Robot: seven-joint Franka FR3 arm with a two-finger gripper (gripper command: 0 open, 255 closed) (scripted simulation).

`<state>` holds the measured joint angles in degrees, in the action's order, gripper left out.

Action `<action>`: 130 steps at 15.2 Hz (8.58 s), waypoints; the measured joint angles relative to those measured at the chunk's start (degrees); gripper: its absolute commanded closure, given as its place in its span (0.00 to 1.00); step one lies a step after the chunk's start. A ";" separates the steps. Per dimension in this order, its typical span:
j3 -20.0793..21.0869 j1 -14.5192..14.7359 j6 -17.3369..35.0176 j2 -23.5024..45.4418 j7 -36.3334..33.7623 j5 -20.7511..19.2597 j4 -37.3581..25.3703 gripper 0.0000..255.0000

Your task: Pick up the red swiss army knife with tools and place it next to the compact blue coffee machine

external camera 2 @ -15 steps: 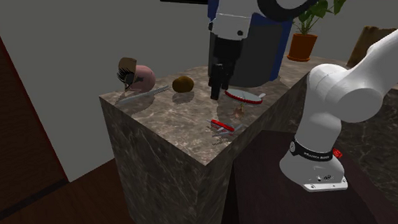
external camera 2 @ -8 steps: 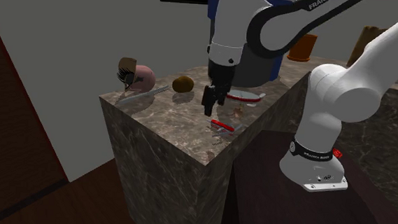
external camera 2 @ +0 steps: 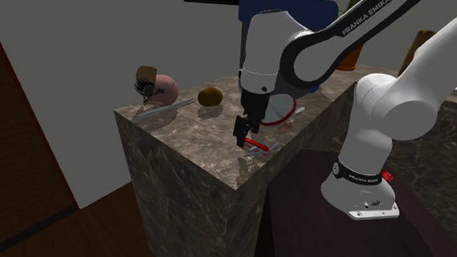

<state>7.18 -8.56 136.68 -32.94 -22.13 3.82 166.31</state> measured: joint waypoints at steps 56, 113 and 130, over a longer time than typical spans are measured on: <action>-1.90 -0.28 -37.00 -10.76 0.16 -1.29 -24.32 1.00; -1.98 -1.40 -80.14 12.41 -0.58 -3.02 -90.59 1.00; -18.89 -7.41 -81.68 22.56 24.04 -7.00 -102.73 1.00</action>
<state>-11.71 -15.96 55.01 -10.38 1.91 -3.18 63.58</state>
